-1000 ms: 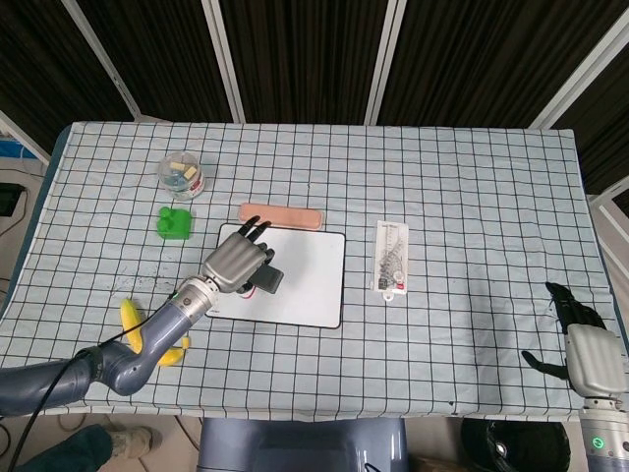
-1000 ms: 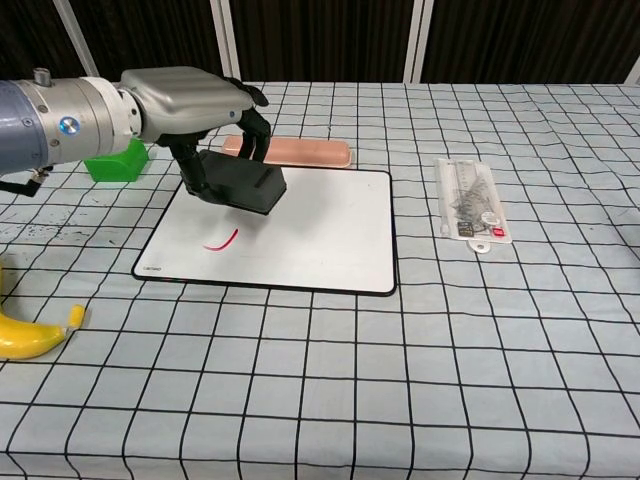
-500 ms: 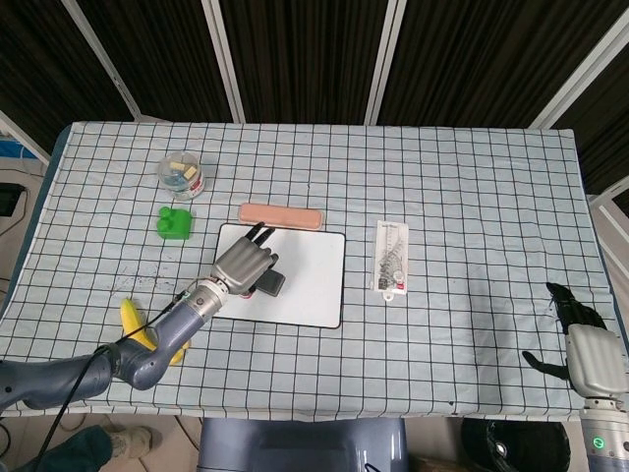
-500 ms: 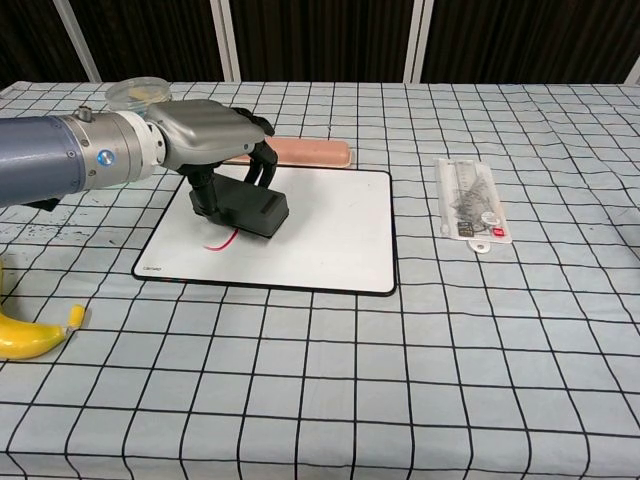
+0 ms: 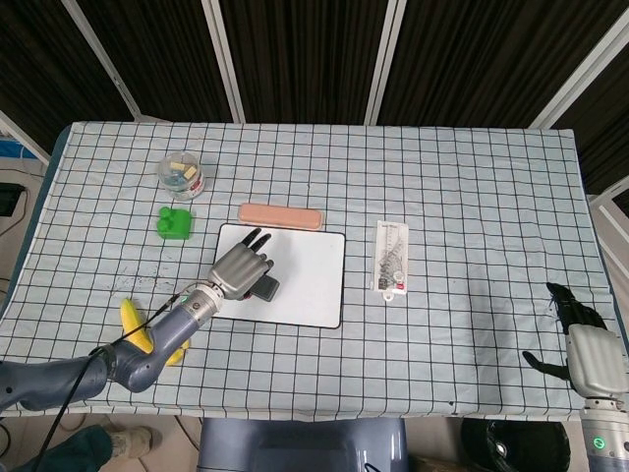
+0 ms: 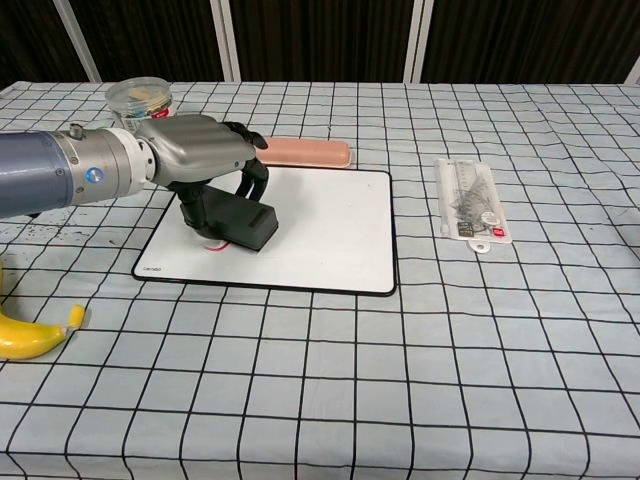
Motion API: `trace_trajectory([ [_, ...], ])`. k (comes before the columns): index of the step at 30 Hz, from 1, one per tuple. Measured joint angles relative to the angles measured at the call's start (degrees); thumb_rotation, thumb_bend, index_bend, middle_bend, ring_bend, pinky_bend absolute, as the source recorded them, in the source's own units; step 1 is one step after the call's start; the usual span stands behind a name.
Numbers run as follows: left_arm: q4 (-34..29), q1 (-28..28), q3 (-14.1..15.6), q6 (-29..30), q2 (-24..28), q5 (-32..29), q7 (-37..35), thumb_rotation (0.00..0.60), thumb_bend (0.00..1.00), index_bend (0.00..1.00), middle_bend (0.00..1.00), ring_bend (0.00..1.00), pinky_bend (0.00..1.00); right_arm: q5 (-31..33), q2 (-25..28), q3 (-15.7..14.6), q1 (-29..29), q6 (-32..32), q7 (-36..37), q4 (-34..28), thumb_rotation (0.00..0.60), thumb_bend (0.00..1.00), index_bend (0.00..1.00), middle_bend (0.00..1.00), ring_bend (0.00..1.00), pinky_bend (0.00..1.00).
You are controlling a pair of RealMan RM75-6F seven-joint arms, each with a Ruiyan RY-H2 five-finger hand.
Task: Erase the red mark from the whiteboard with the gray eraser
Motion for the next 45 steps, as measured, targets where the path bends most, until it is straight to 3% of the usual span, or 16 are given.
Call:
trace_trajectory([
  [17, -5.29, 2.84, 3.82, 1.78, 6.07, 1.69, 0.01, 0.6, 0.2, 0.43, 0.48, 0.01, 0.0, -0.29, -0.12, -0.03, 0.05, 0.12, -0.12, 0.06, 0.6, 0.08, 0.11, 0.13, 0.22, 0.22],
  [28, -2.06, 1.21, 1.97, 0.68, 3.61, 1.23, -0.94, 0.6, 0.2, 0.43, 0.48, 0.01, 0.0, -0.16, -0.18, -0.07, 0.06, 0.01, -0.37, 0.03, 0.6, 0.08, 0.11, 0.13, 0.22, 0.22],
  [39, 4.41, -2.3, -1.38, -1.51, -0.19, -4.37, 1.57, 0.6, 0.2, 0.43, 0.47, 0.01, 0.0, -0.14, 0.0, -0.05, -0.06, 0.1, 0.06, 0.12, 0.6, 0.08, 0.11, 0.13, 0.22, 0.22],
  [45, 2.84, -2.3, -1.98, 0.28, 1.78, -5.03, 2.37, 0.6, 0.2, 0.43, 0.47, 0.01, 0.0, -0.25, 0.11, -0.09, -0.1, 0.13, 0.31, 0.09, 0.6, 0.08, 0.11, 0.13, 0.22, 0.22],
])
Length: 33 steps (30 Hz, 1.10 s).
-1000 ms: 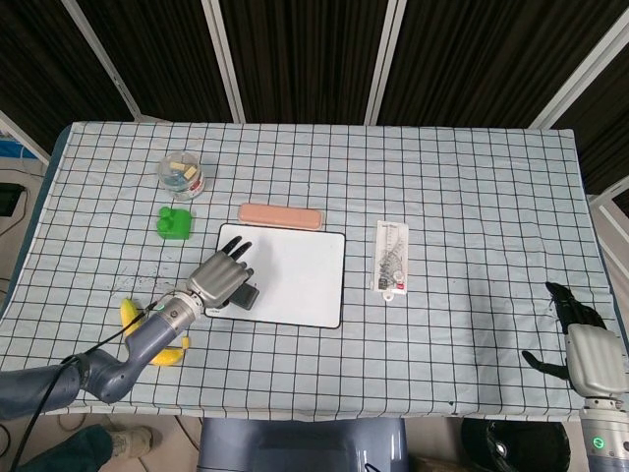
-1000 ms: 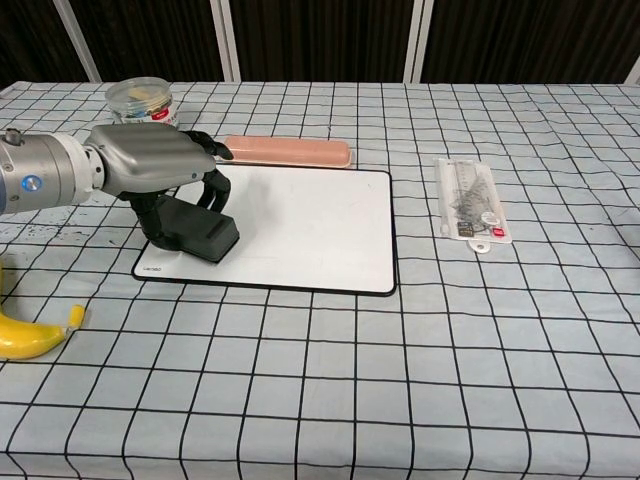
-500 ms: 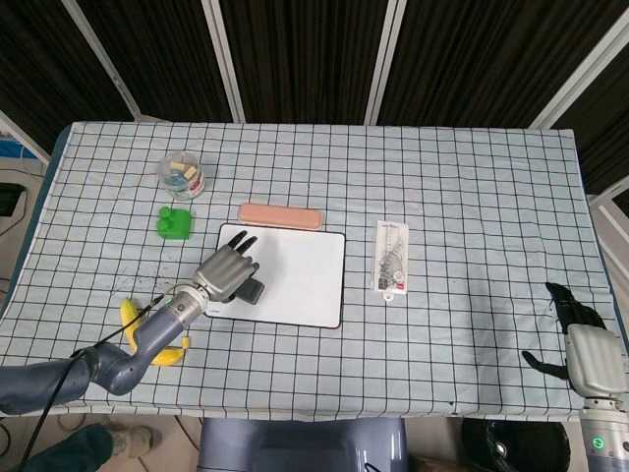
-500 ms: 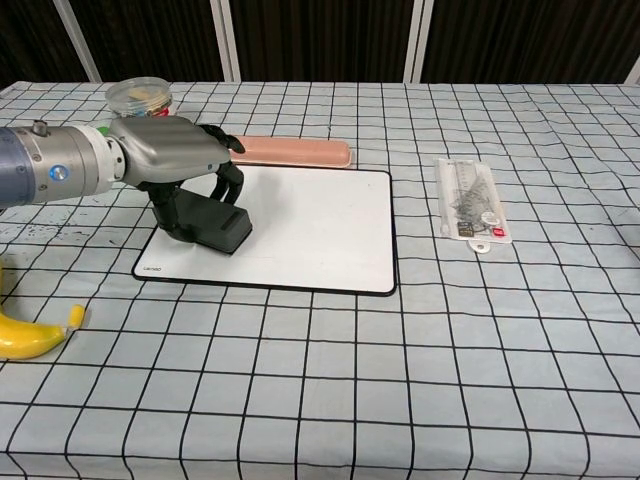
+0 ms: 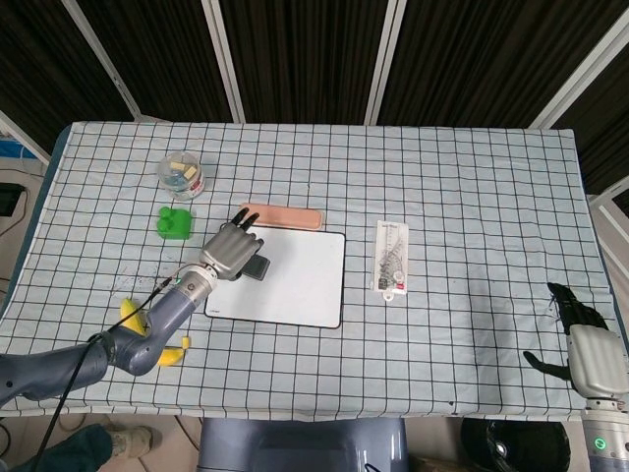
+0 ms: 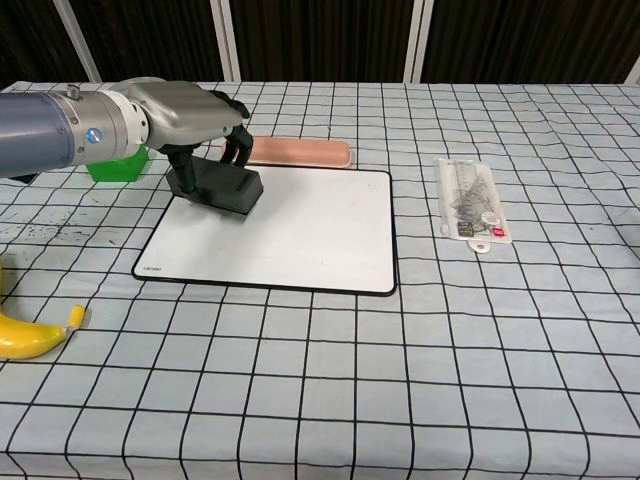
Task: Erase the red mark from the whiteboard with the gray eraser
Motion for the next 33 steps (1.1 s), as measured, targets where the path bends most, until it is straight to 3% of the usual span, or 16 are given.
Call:
trace_trajectory([
  [8, -7.96, 2.61, 1.2, 3.73, 7.63, 1.42, 0.24, 0.6, 0.2, 0.42, 0.47, 0.01, 0.0, -0.27, -0.01, -0.09, -0.07, 0.2, -0.13, -0.17, 0.6, 0.08, 0.11, 0.13, 0.22, 0.22],
  [17, -15.25, 9.48, 5.1, 9.07, 18.03, 3.3, -1.89, 0.6, 0.2, 0.42, 0.47, 0.01, 0.0, -0.38, -0.06, -0.15, -0.08, 0.23, -0.28, -0.34, 0.6, 0.08, 0.11, 0.13, 0.22, 0.22],
  [23, -12.98, 12.76, 7.69, 11.41, 19.77, 9.64, -8.3, 0.6, 0.2, 0.42, 0.47, 0.01, 0.0, -0.27, -0.12, -0.14, -0.08, 0.22, -0.46, -0.47, 0.6, 0.08, 0.11, 0.13, 0.22, 0.22],
  [33, -0.24, 16.31, 10.17, 12.77, 17.31, 16.57, -20.33, 0.6, 0.2, 0.42, 0.47, 0.01, 0.0, -0.07, -0.11, -0.09, -0.08, 0.14, -0.59, -0.54, 0.6, 0.08, 0.11, 0.13, 0.22, 0.22],
])
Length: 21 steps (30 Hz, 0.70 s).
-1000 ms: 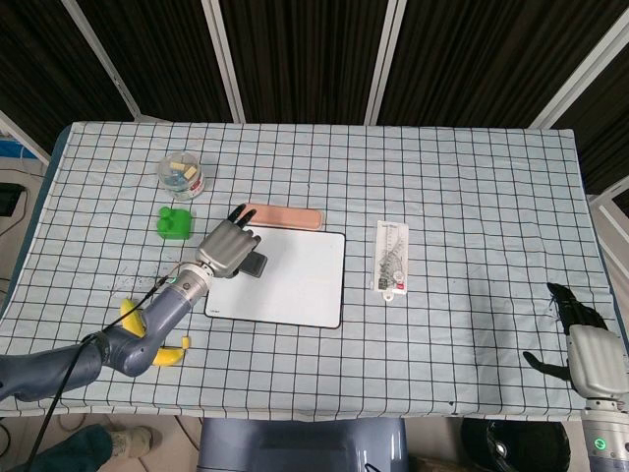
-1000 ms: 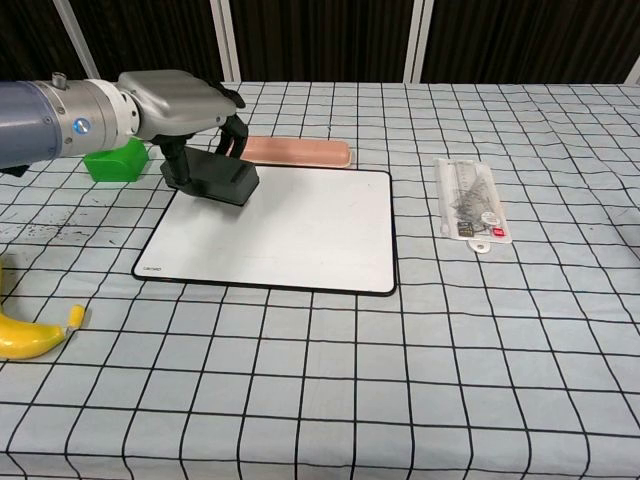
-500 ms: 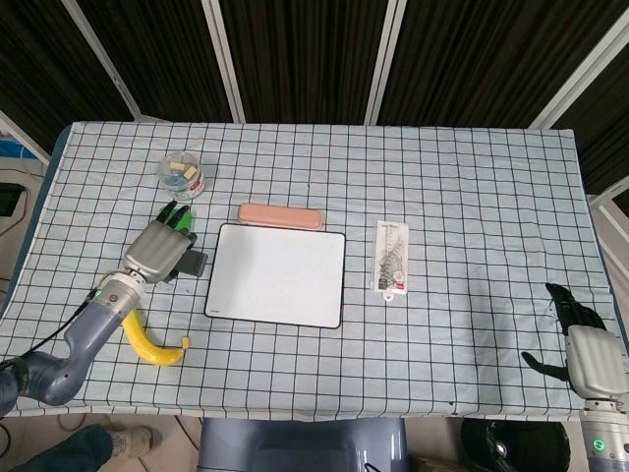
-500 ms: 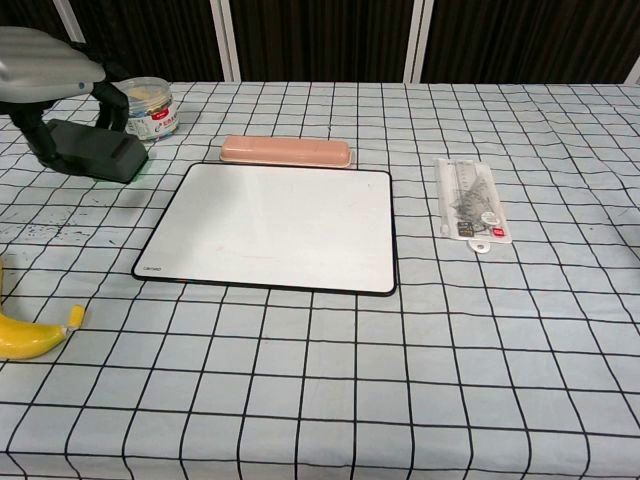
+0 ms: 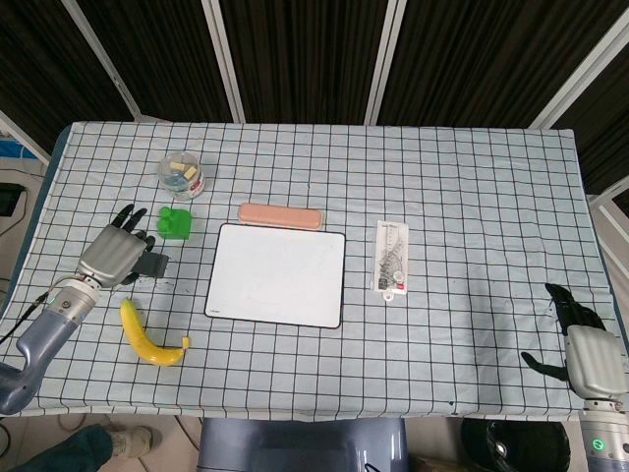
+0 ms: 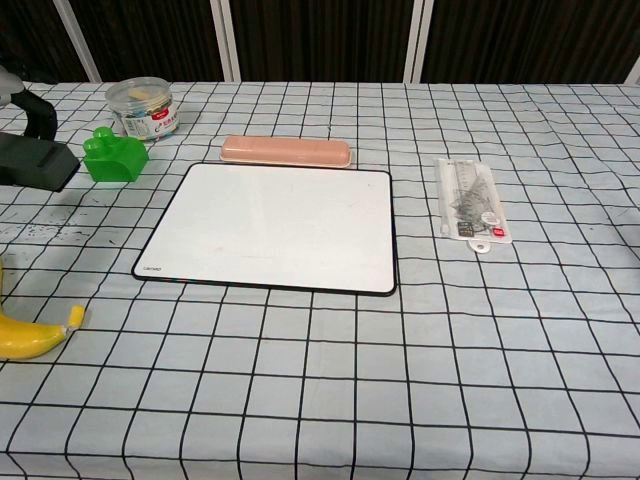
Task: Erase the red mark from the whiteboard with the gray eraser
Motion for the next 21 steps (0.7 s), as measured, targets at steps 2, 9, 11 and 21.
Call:
trace_trajectory([
  [2, 2.5, 0.41, 0.26, -0.3, -1.23, 0.56, -2.02, 0.6, 0.2, 0.42, 0.46, 0.01, 0.0, 0.0, 0.01, -0.02, -0.03, 0.02, -0.02, 0.01, 0.6, 0.08, 0.11, 0.13, 0.22, 0.22],
  [9, 9.95, 0.88, 0.69, -2.39, -5.96, 2.75, -7.43, 0.6, 0.17, 0.28, 0.36, 0.0, 0.0, 0.26, -0.03, 0.05, 0.06, -0.19, -0.2, -0.01, 0.6, 0.08, 0.11, 0.13, 0.22, 0.22],
  [11, 10.36, 0.88, 0.6, -3.15, -6.26, 2.93, -8.0, 0.6, 0.14, 0.1, 0.23, 0.0, 0.0, 0.34, -0.03, 0.1, 0.09, -0.23, -0.2, 0.0, 0.6, 0.08, 0.11, 0.13, 0.22, 0.22],
  [21, 2.76, 0.74, -0.53, -5.96, -1.97, -0.06, -3.02, 0.6, 0.11, 0.0, 0.15, 0.0, 0.0, 0.2, 0.01, 0.12, 0.1, -0.17, -0.06, 0.06, 0.6, 0.08, 0.11, 0.13, 0.22, 0.22],
])
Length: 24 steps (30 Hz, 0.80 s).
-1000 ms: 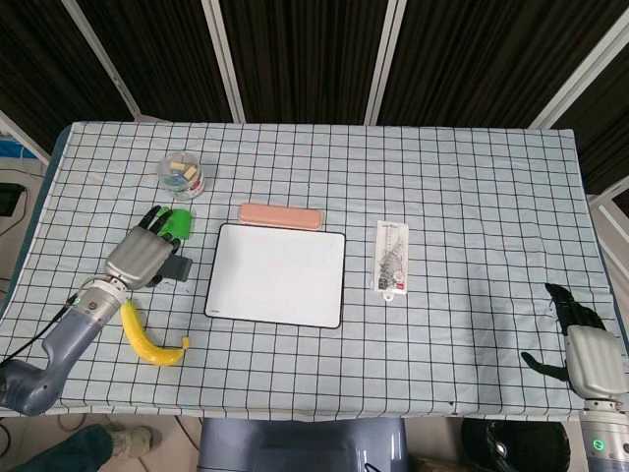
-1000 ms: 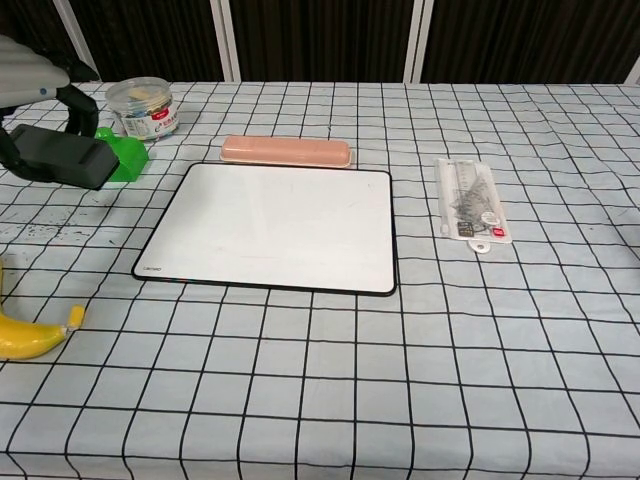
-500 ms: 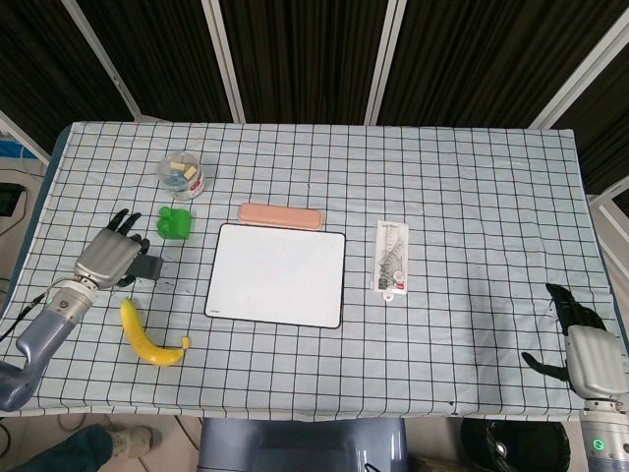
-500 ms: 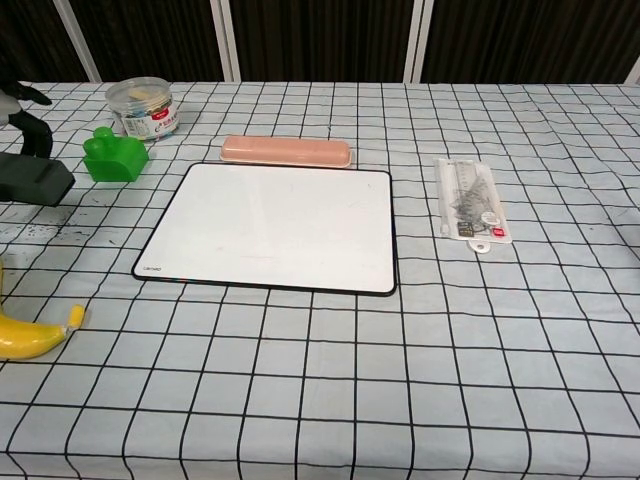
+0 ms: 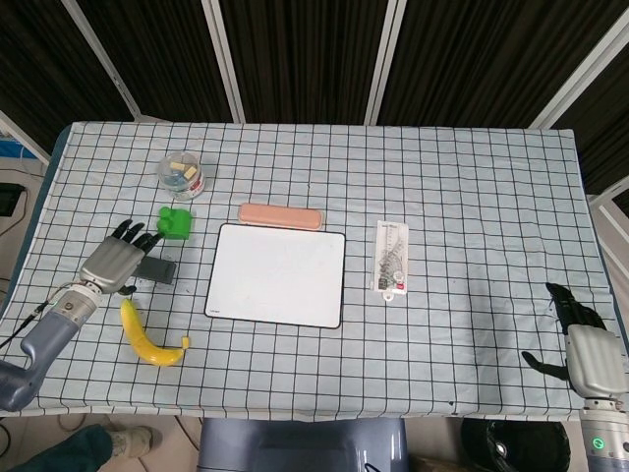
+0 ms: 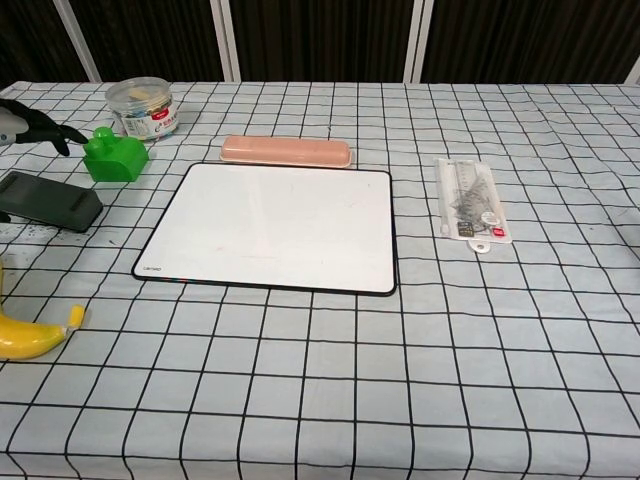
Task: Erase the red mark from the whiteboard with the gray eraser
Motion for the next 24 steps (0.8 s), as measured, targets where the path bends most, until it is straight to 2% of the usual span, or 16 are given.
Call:
trace_trajectory([
  [5, -6.19, 0.78, -1.38, 3.6, 3.43, -0.66, 2.33, 0.6, 0.11, 0.01, 0.15, 0.0, 0.0, 0.05, 0.02, 0.05, -0.03, 0.06, 0.1, -0.01, 0.6, 0.08, 0.11, 0.13, 0.22, 0.22],
  [8, -11.39, 2.12, -2.03, 8.13, 6.41, -0.56, 4.53, 0.6, 0.12, 0.05, 0.15, 0.0, 0.0, -0.03, 0.01, 0.05, -0.01, 0.08, 0.11, 0.05, 0.6, 0.08, 0.11, 0.13, 0.22, 0.22],
  [13, -21.9, 6.42, -2.25, 17.55, 12.73, 0.12, 8.84, 0.6, 0.12, 0.03, 0.15, 0.0, 0.0, -0.25, 0.02, 0.06, -0.04, 0.27, 0.19, 0.1, 0.6, 0.08, 0.11, 0.13, 0.22, 0.22],
  [18, -28.93, 12.72, -0.61, 24.26, 18.1, 1.5, 10.44, 0.6, 0.12, 0.02, 0.13, 0.0, 0.0, -0.66, -0.05, 0.03, -0.12, 0.68, 0.21, 0.17, 0.6, 0.08, 0.11, 0.13, 0.22, 0.22],
  [24, -30.33, 18.19, 2.21, 30.65, 18.96, 6.07, 8.13, 0.6, 0.12, 0.02, 0.13, 0.0, 0.0, -0.88, -0.07, 0.06, -0.22, 1.02, 0.34, 0.19, 0.6, 0.08, 0.11, 0.13, 0.22, 0.22],
])
